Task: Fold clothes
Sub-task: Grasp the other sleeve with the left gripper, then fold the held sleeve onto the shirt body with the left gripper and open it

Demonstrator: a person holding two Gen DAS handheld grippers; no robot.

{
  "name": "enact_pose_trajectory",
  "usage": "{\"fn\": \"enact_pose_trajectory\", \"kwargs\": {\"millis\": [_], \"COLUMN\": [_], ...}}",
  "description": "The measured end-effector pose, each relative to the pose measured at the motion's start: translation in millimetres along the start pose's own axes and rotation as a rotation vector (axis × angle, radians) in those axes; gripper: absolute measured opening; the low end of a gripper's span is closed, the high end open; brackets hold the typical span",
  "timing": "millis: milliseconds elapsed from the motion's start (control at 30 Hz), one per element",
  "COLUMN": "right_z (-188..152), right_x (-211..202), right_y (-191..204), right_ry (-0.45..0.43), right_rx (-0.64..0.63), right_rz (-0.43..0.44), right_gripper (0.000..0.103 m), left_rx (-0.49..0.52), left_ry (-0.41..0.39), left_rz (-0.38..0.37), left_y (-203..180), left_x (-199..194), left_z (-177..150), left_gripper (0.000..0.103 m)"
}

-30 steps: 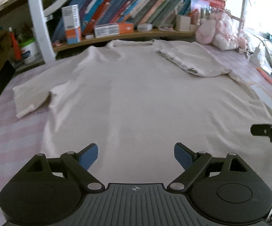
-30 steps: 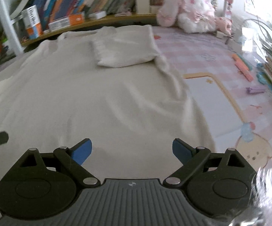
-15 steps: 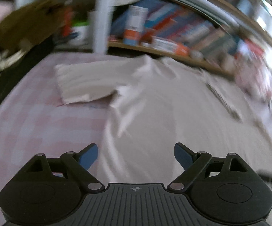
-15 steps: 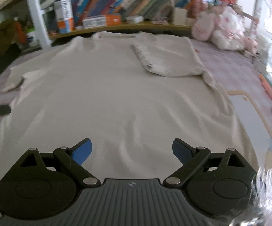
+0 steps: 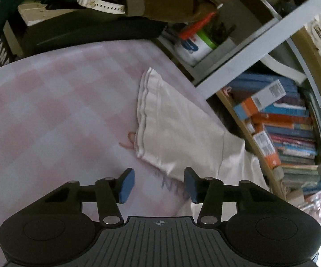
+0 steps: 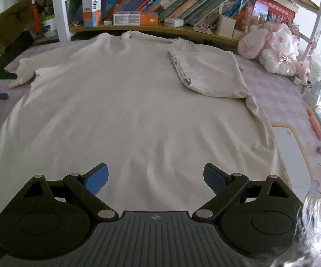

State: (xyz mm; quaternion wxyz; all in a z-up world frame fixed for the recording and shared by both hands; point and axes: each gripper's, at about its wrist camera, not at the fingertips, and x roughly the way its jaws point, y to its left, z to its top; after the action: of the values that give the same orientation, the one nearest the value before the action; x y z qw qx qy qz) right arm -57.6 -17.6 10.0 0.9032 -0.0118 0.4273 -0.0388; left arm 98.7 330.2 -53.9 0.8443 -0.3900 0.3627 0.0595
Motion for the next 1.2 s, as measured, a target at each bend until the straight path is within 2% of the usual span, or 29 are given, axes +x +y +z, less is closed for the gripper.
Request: {"fn": "enact_pose_trajectory", "kwargs": {"millis": [100,333,500,567,700,1000,1133,1200], "right_z": [0.5,0.3,-0.1,1.1,2.3,2.4,2.3,2.3], "right_x": [-0.6,-0.6,3.5,5.9,6.3,10.7,16.1,17.5], "right_y": [-1.0,-0.6,-3.0,-2.9,2.1,-12.8,-32.4,-42.2], "right_ry": [0.003,0.009,0.028,0.034,0.026,0.021,0.021,0.015], "right_rx": [0.001,-0.009,0.003,0.007,-0.021,-0.016,0.016,0.030], "right_rz": [-0.012,-0.017,-0.014,-0.009,0.010,0.043,0.057,0.063], "right_gripper": [0.093,0.093,0.093,0.093,0.093,0.093,0.093,0.093], "left_rx": [-0.007,-0.133,-0.210,-0.254,-0.348,-0.308,-0.228,-0.155], "left_ry": [-0.013,-0.049,-0.060,-0.062,-0.065,-0.074,-0.115,-0.131], "left_rz": [0.009,0.030,0.056,0.067,0.049,0.107,0.108,0.094], "left_y": [-2.5,-2.8,2.8,8.1,19.8,0.5,-23.6,-44.1], "left_x": [8.5,17.2,18.5,19.4,20.5,20.2,14.7,13.8], "left_z": [4.9,11.4,12.5,12.9,12.4,17.2,20.3,22.9], "left_gripper": [0.043,0.039,0.024,0.010,0.008,0.007,0.007,0.007]}}
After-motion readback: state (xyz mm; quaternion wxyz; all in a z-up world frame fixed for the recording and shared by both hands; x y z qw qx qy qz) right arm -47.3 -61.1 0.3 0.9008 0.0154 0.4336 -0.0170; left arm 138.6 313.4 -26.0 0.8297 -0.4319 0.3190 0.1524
